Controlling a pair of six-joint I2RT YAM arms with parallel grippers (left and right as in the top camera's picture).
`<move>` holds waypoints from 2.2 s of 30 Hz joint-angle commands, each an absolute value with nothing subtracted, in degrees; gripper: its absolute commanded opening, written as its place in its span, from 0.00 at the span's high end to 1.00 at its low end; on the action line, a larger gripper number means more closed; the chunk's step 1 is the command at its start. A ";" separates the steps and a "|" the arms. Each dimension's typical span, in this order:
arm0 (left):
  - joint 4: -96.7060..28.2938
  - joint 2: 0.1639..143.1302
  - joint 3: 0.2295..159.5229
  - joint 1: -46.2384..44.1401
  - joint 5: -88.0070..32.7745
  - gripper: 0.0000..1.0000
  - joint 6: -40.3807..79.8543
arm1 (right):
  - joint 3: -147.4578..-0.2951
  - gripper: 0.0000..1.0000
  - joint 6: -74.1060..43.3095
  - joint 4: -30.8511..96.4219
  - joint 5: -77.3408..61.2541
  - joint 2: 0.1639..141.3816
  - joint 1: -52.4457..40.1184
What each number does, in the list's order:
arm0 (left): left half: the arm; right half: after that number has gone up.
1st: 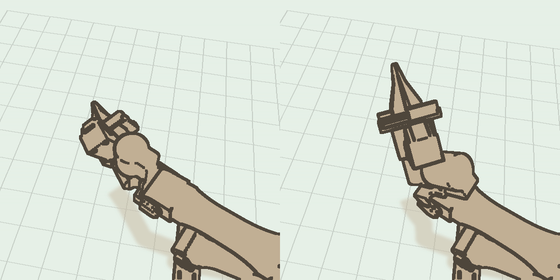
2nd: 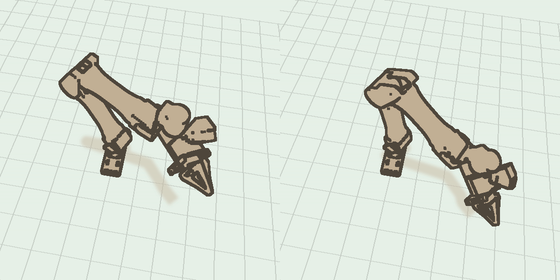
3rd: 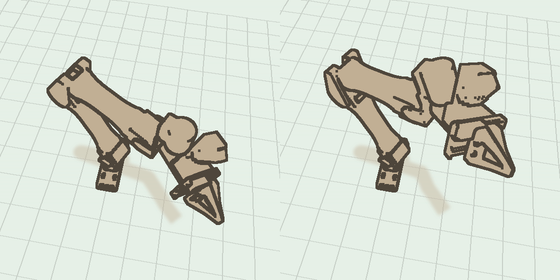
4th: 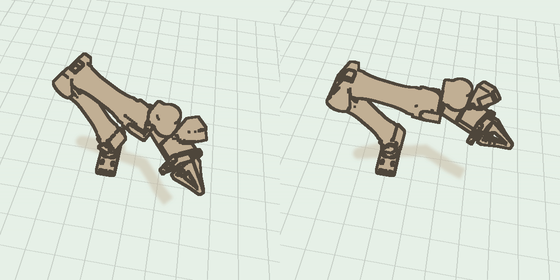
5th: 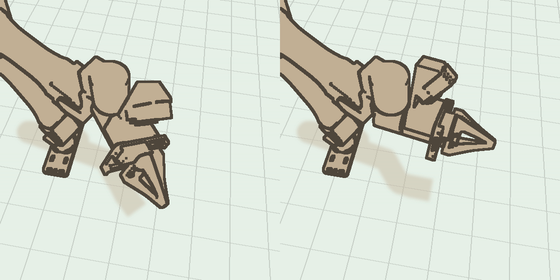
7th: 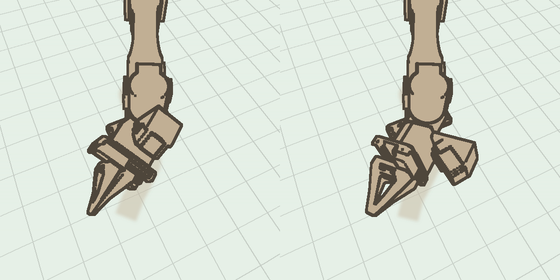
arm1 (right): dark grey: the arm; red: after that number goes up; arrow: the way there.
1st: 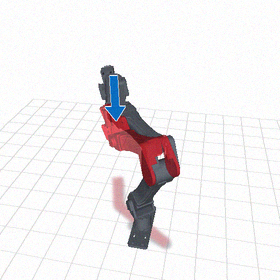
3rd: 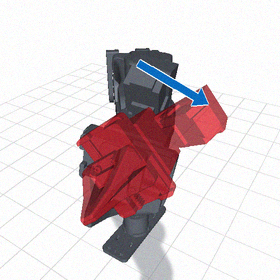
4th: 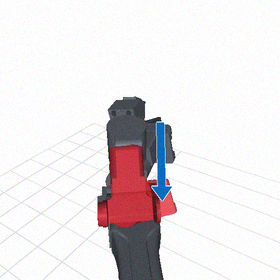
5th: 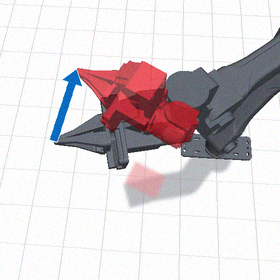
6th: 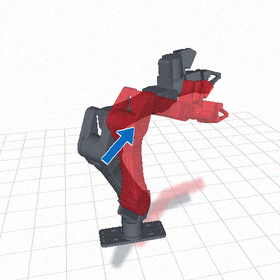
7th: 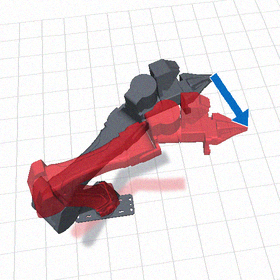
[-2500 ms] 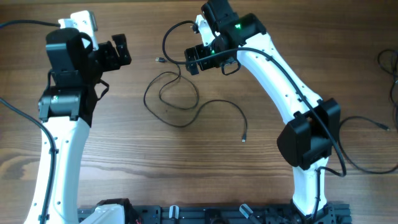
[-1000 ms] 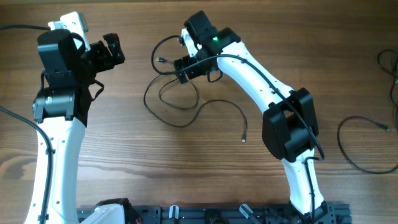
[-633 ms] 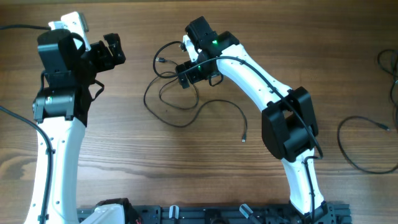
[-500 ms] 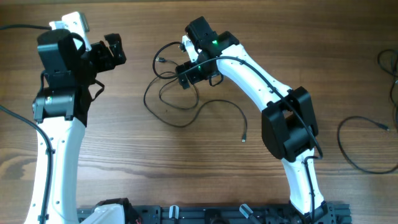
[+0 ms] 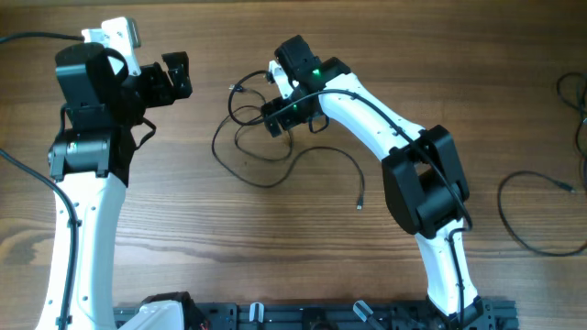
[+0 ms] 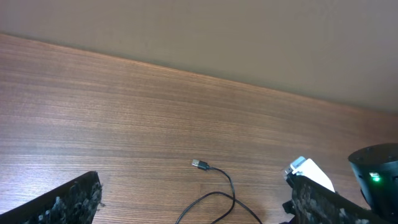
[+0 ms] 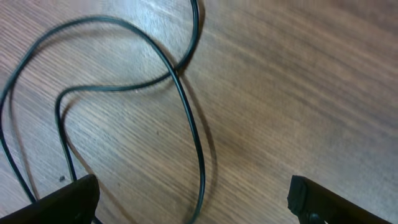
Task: Untangle cables
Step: 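Lower the right gripper onto the last black cable near its plug, then grasp the last black cable with the right gripper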
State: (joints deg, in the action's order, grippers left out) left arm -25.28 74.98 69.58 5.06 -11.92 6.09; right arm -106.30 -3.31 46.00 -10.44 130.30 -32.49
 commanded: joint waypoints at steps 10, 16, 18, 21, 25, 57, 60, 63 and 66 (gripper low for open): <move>-25.34 73.82 69.38 5.37 -13.50 0.04 4.97 | -105.47 0.01 -3.03 40.88 -8.16 133.73 -32.84; -25.28 73.82 69.38 5.37 -13.50 0.04 4.95 | -105.45 0.01 -3.18 40.40 -8.21 134.56 -32.84; -25.28 73.82 69.38 5.37 -13.50 0.04 4.95 | -105.45 0.01 -3.20 40.38 -8.23 134.63 -32.84; -25.28 73.82 69.38 5.37 -13.50 0.04 4.95 | -105.45 0.01 -3.20 40.27 -9.23 134.65 -32.84; -25.32 73.80 69.38 5.37 -13.52 0.05 4.95 | -105.45 0.01 -2.85 40.40 -10.79 135.09 -32.84; -25.10 72.38 69.38 5.37 -13.50 0.03 4.93 | -105.41 0.01 -1.89 43.57 -8.05 137.73 -32.84; -25.10 71.99 69.38 5.37 -13.50 0.03 4.93 | -105.41 0.00 -3.55 43.66 -5.54 138.26 -33.08; -24.93 71.72 69.38 5.37 -13.50 0.03 4.95 | -105.41 0.01 -4.71 43.79 -4.03 138.65 -33.43; -24.88 71.61 69.38 5.39 -13.50 0.03 4.95 | -105.41 0.01 -5.58 43.75 -3.25 138.67 -33.58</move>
